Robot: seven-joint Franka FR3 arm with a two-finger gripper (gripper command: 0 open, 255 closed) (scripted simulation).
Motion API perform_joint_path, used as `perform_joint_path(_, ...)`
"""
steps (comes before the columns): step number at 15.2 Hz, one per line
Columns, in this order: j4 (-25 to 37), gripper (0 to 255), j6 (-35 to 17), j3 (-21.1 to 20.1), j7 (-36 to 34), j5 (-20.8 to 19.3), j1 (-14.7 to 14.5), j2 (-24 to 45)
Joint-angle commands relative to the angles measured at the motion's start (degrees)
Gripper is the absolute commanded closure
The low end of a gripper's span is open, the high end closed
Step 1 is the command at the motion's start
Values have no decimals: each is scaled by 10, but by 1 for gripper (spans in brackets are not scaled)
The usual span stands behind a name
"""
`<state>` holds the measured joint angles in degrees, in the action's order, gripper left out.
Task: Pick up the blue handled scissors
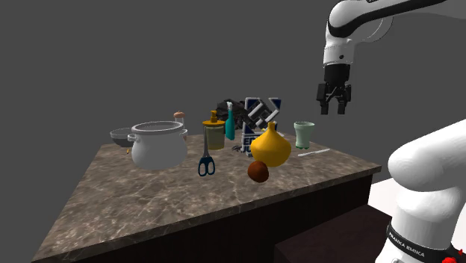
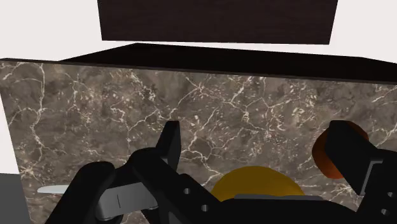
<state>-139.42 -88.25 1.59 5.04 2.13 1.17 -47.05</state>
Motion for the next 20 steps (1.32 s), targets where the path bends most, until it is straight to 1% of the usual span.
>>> perform_joint_path(1,0,0,0,0,0,0,0,0)
perform_joint_path(5,36,0,-51,-6,50,-4,-31,90)
perform_joint_path(10,92,0,-101,-20,109,-8,-65,197)
perform_joint_path(15,157,0,-135,-39,163,-14,-95,298)
perform_joint_path(20,229,0,-157,-63,211,-27,-122,393)
